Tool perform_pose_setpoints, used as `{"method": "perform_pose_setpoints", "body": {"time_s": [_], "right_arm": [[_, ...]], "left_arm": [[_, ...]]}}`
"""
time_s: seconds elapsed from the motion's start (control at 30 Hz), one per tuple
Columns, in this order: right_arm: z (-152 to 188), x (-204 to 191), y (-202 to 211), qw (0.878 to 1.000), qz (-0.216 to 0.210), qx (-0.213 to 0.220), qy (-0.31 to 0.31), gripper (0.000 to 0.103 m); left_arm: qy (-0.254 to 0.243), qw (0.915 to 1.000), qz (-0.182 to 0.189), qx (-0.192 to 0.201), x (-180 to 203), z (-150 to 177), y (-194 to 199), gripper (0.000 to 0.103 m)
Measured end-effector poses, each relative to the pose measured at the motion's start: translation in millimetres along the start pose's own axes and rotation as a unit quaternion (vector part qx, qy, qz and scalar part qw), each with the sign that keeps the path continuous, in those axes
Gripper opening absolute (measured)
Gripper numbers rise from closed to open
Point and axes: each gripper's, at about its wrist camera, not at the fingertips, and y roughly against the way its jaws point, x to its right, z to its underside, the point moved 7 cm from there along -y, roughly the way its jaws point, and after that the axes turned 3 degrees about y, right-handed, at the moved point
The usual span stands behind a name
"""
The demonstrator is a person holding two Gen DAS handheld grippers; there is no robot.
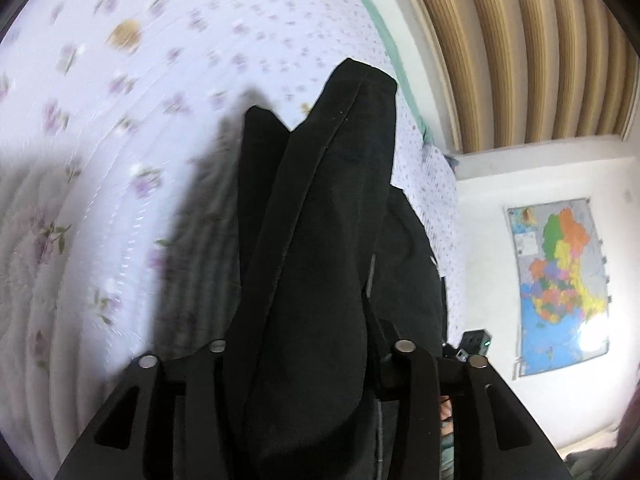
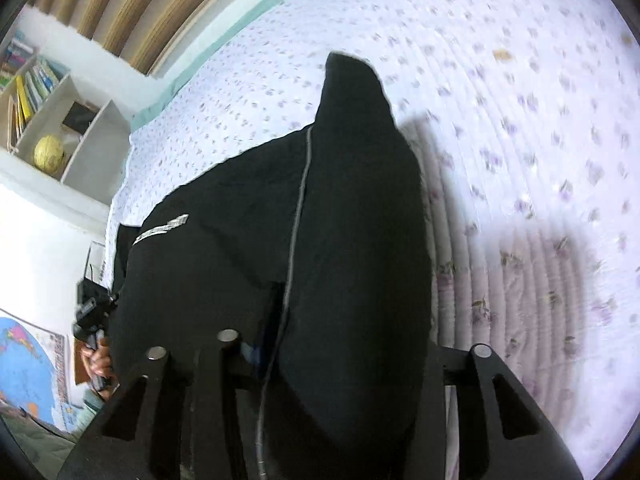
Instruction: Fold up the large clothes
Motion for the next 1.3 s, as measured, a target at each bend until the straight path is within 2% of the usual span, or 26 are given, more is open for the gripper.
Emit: {"method": "perform_pose_setpoints", "body": {"time_s": [0.03, 0.1, 0.23, 0.3, 0.4, 0.43, 0.5, 0.53, 0.6, 0.67, 0.73, 0.8, 0.83, 0.87, 0.9, 0.97, 1.03, 1.1, 1.13, 1.2, 1.3], "right_arm": [[6.2, 13.5, 3.7, 1.0, -0.007, 0.007, -0.001, 0.051], [9.2, 11.3, -8.0, 1.0, -0.011, 0.02, -0.001, 0.055], [18.8, 20.9, -5.7, 0.999, -0.006, 0.046, 0.005, 0.059], [21.9, 15.3, -3.9, 0.998, 0.008, 0.058, 0.006, 0.059], [23.3, 1.6, 10.5, 0.994, 0.064, 0.081, 0.022, 0.061], [28.7, -2.3, 22.9, 0.992, 0.09, 0.088, 0.03, 0.066], [35.2, -13.3, 42.5, 0.985, 0.13, 0.103, 0.055, 0.066], [38.8, -20.2, 57.5, 0.977, 0.161, 0.117, 0.073, 0.066], [40.2, -35.6, 78.3, 0.967, 0.194, 0.142, 0.089, 0.066], [41.3, -57.8, 98.5, 0.96, 0.196, 0.172, 0.097, 0.066], [41.8, -83.9, 108.7, 0.954, 0.202, 0.191, 0.111, 0.067], [41.5, -109.1, 113.5, 0.944, 0.226, 0.201, 0.131, 0.067], [40.4, -126.1, 114.0, 0.936, 0.245, 0.206, 0.144, 0.068], [42.9, -134.6, 117.6, 0.932, 0.252, 0.209, 0.152, 0.068], [43.7, -153.0, 119.2, 0.928, 0.259, 0.216, 0.162, 0.068], [48.2, -176.3, 125.5, 0.926, 0.252, 0.225, 0.169, 0.07], [51.7, -205.3, 127.8, 0.93, 0.226, 0.234, 0.168, 0.073], [57.1, -221.6, 131.7, 0.932, 0.212, 0.246, 0.162, 0.079], [59.6, -229.2, 133.3, 0.932, 0.209, 0.251, 0.158, 0.083], [66.5, -239.6, 131.9, 0.929, 0.215, 0.261, 0.153, 0.086], [76.5, -248.2, 124.8, 0.926, 0.223, 0.262, 0.152, 0.086]], "left_arm": [[0.002, 0.9999, 0.011, 0.002, -3.9, -1.6, -1.2, 0.047], [-0.007, 0.9995, 0.031, 0.005, -7.7, -1.4, -1.6, 0.047], [-0.029, 0.9987, 0.038, 0.018, -9.1, 2.6, 2.3, 0.047], [-0.046, 0.9981, 0.02, 0.037, -8.7, 5.4, 13.0, 0.047], [-0.088, 0.9914, -0.031, 0.091, -0.3, 14.2, 45.2, 0.047], [-0.096, 0.9883, -0.049, 0.108, 1.7, 18.2, 59.4, 0.047], [-0.118, 0.9783, -0.088, 0.146, 10.0, 25.8, 93.2, 0.047], [-0.127, 0.9733, -0.101, 0.162, 15.2, 27.9, 105.4, 0.047], [-0.155, 0.959, -0.136, 0.195, 32.5, 36.2, 131.3, 0.047], [-0.187, 0.944, -0.167, 0.214, 52.6, 45.2, 147.0, 0.049], [-0.222, 0.9253, -0.202, 0.231, 80.0, 57.7, 149.9, 0.051], [-0.255, 0.9057, -0.234, 0.245, 108.7, 71.6, 146.1, 0.052], [-0.267, 0.898, -0.245, 0.25, 123.4, 75.7, 144.7, 0.052], [-0.286, 0.886, -0.259, 0.257, 140.0, 85.1, 142.1, 0.052], [-0.298, 0.8787, -0.266, 0.261, 150.7, 90.0, 142.4, 0.052], [-0.323, 0.8588, -0.287, 0.275, 179.0, 102.8, 138.5, 0.059], [-0.344, 0.8349, -0.313, 0.294, 205.2, 115.9, 137.1, 0.076], [-0.369, 0.8131, -0.323, 0.313, 227.0, 129.9, 137.2, 0.079], [-0.379, 0.8053, -0.325, 0.32, 234.4, 136.4, 136.3, 0.08], [-0.391, 0.7948, -0.326, 0.33, 243.5, 149.8, 134.1, 0.081], [-0.374, 0.7953, -0.335, 0.339, 233.2, 156.8, 123.2, 0.081]]}}
